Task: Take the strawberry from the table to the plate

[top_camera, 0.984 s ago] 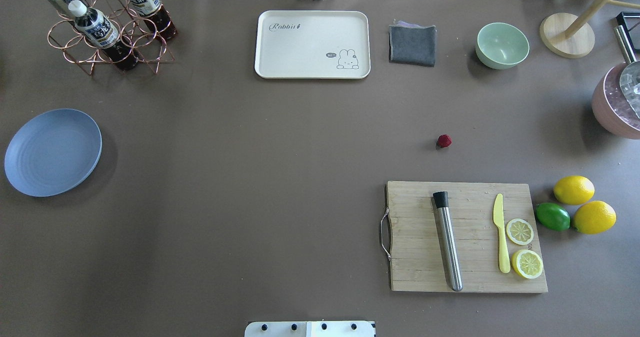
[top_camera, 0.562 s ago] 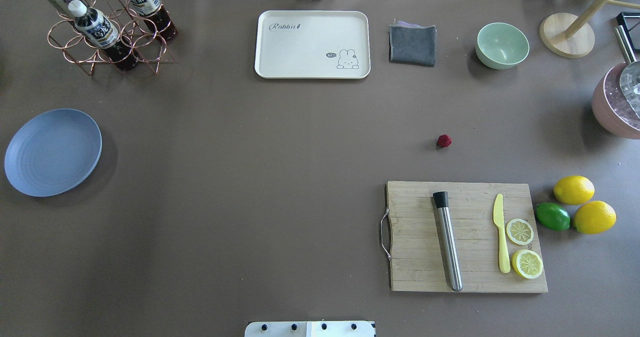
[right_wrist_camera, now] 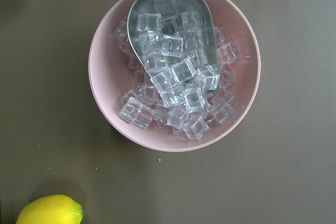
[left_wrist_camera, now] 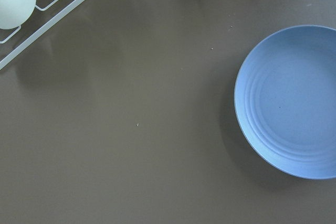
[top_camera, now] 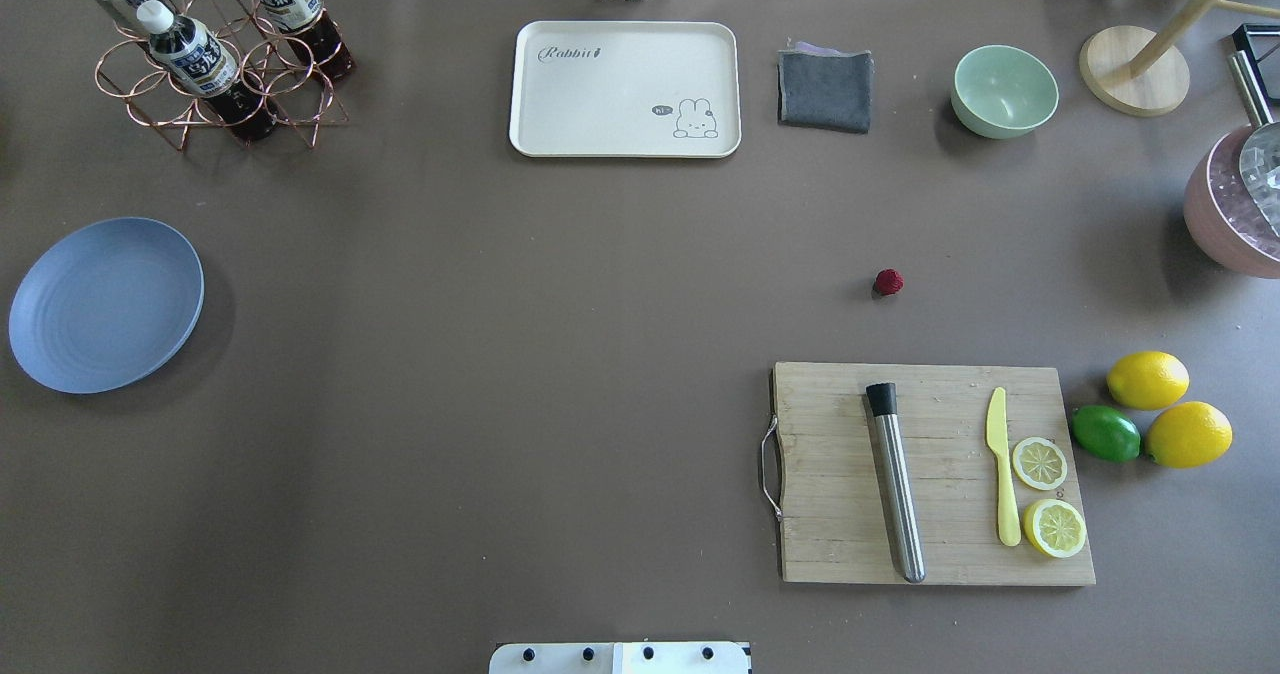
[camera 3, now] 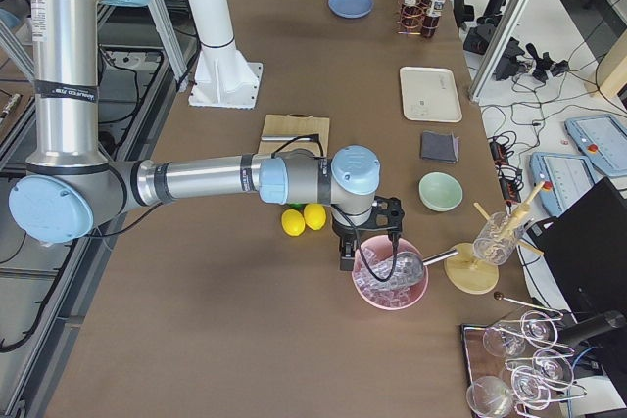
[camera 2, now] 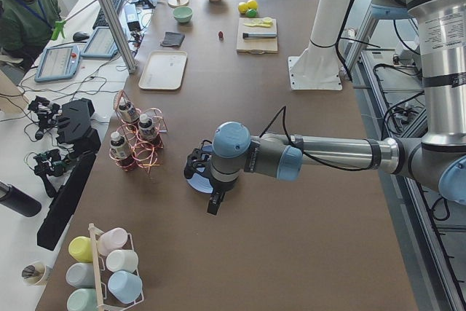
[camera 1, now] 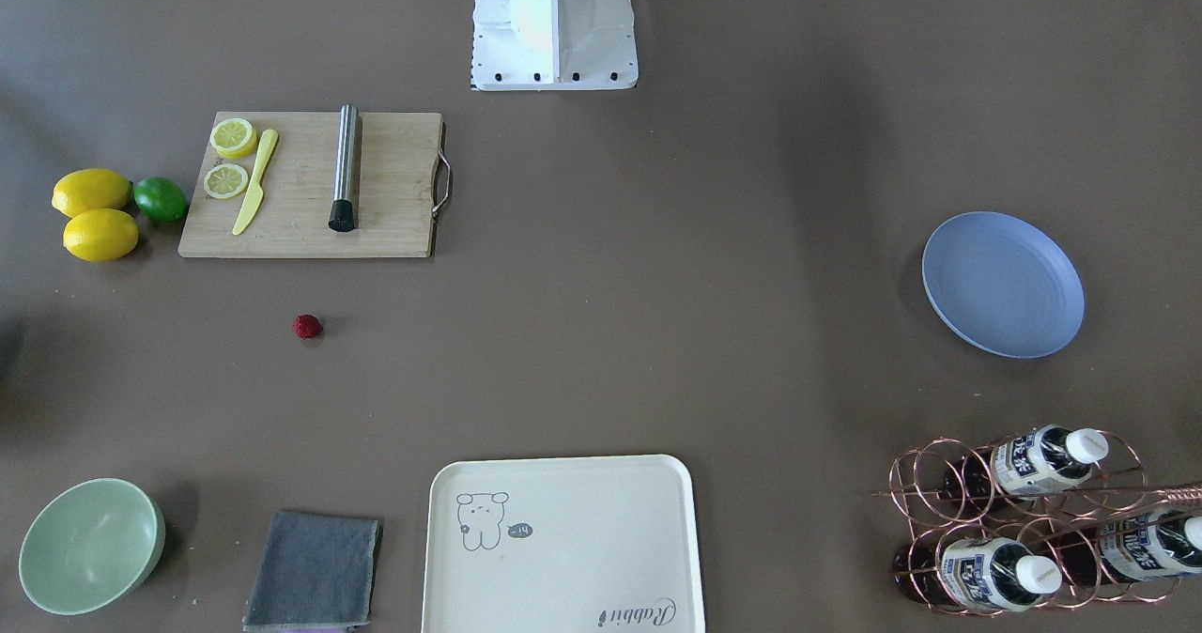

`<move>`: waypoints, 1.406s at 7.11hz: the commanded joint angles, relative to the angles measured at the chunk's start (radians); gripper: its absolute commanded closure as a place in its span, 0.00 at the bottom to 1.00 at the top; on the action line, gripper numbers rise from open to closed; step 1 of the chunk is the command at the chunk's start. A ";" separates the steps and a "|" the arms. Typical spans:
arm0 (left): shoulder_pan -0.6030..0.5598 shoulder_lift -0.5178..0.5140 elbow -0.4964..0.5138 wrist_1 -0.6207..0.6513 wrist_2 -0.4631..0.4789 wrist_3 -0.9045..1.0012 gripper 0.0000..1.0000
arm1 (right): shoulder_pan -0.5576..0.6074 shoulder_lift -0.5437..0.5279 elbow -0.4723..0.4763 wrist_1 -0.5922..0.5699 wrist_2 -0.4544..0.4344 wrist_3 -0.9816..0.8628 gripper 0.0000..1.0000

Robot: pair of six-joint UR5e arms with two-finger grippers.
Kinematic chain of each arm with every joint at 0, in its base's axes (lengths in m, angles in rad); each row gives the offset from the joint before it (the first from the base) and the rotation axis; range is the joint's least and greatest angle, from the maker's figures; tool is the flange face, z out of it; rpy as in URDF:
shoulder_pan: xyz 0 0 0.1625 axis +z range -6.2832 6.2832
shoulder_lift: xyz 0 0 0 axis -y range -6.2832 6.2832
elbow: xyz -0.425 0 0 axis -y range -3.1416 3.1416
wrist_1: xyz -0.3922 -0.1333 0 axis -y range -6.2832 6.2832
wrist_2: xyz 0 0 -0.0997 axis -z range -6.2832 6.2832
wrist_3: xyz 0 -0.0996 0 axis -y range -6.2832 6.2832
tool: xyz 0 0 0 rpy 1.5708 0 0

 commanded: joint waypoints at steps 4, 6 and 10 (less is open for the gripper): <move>0.000 0.004 -0.002 -0.001 -0.002 0.006 0.02 | 0.001 -0.009 0.004 0.001 0.000 -0.002 0.00; 0.000 -0.005 0.012 -0.001 0.006 0.006 0.02 | 0.001 -0.009 0.004 0.001 0.000 -0.002 0.00; -0.001 -0.011 0.016 -0.009 -0.003 0.005 0.02 | 0.001 -0.012 0.005 0.004 0.005 -0.002 0.00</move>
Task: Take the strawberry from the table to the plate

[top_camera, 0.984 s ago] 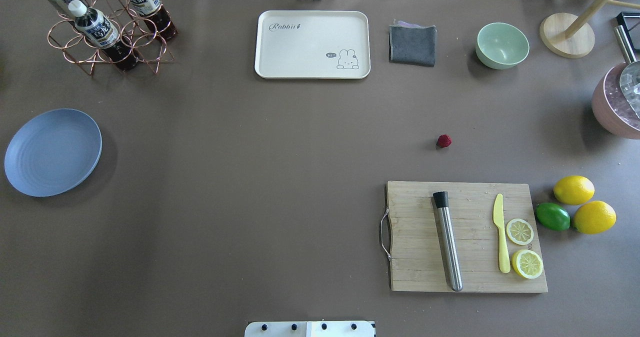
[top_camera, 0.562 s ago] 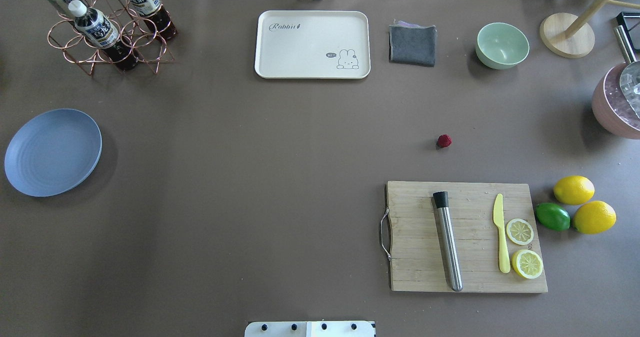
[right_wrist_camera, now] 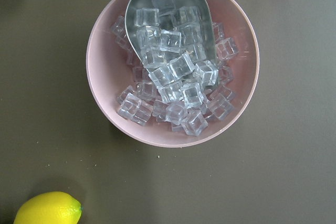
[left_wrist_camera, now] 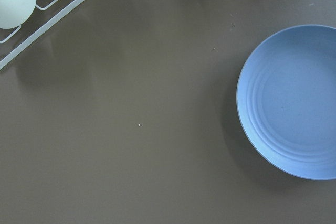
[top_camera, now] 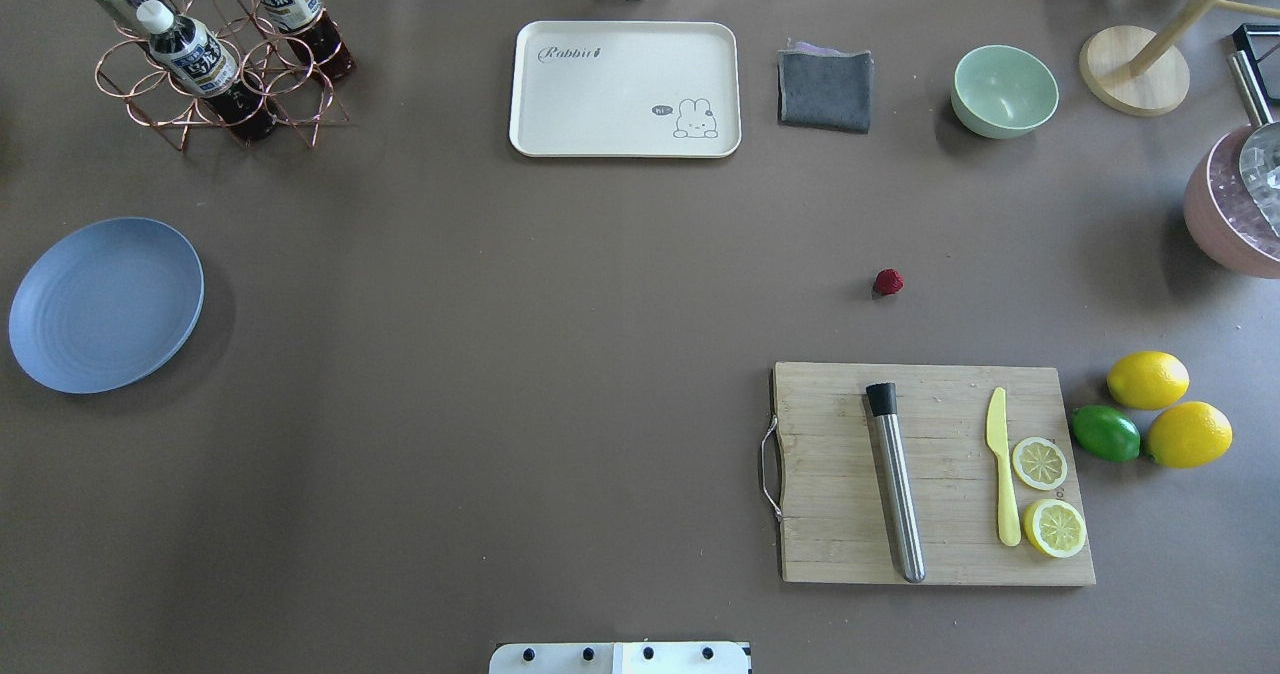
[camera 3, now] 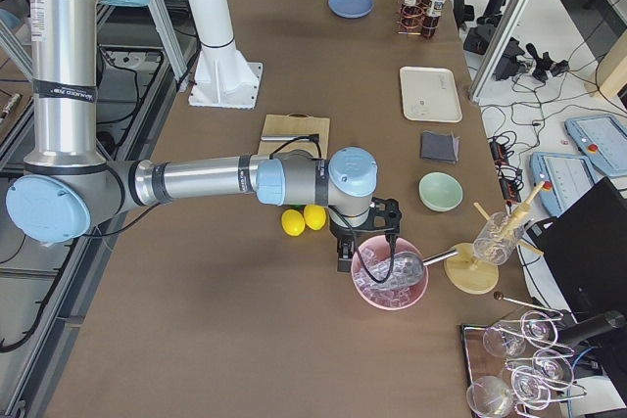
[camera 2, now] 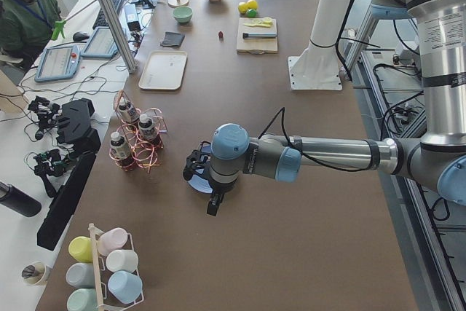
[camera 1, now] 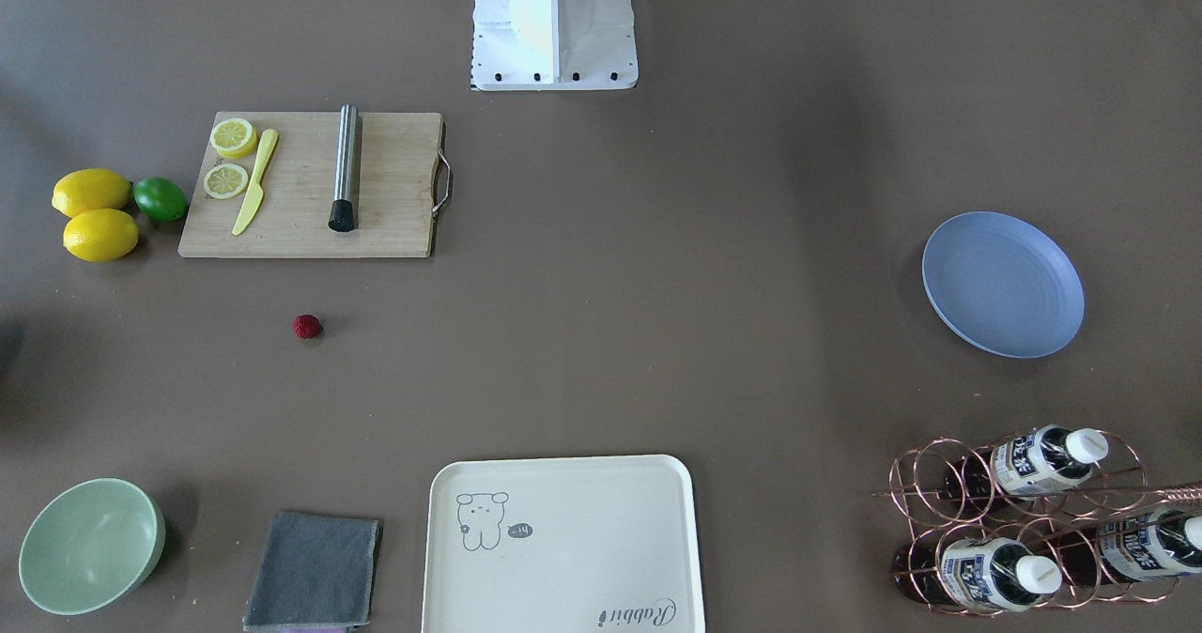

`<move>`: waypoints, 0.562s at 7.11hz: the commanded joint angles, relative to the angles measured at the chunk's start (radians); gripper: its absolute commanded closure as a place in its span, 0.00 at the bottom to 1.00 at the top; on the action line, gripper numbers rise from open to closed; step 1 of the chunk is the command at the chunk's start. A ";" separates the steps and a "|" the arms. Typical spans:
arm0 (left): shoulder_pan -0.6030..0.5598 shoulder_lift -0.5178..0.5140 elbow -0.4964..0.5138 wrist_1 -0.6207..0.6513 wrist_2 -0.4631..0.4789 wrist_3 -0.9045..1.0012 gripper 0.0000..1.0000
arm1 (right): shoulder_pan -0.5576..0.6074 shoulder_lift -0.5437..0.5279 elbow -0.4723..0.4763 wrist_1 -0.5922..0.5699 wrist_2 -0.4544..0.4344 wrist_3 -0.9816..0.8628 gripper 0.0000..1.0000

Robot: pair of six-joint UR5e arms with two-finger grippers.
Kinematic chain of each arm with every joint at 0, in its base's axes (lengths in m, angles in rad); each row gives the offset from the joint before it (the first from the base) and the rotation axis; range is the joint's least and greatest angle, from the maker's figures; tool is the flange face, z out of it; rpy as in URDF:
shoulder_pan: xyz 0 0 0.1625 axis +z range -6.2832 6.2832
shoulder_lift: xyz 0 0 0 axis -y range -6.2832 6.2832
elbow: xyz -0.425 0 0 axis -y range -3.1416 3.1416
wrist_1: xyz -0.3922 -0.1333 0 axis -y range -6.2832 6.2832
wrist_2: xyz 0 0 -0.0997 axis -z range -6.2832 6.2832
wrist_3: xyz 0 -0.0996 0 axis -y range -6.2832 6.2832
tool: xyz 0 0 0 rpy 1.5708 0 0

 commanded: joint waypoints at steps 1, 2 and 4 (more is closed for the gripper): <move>0.001 -0.007 -0.004 -0.008 -0.001 0.003 0.02 | 0.000 -0.001 0.003 0.001 0.001 0.002 0.00; 0.007 -0.030 0.003 -0.005 -0.003 -0.002 0.02 | 0.000 -0.003 0.006 0.001 0.003 0.002 0.00; 0.004 -0.032 0.019 -0.074 0.000 -0.002 0.02 | 0.000 0.002 0.010 0.003 0.004 0.003 0.00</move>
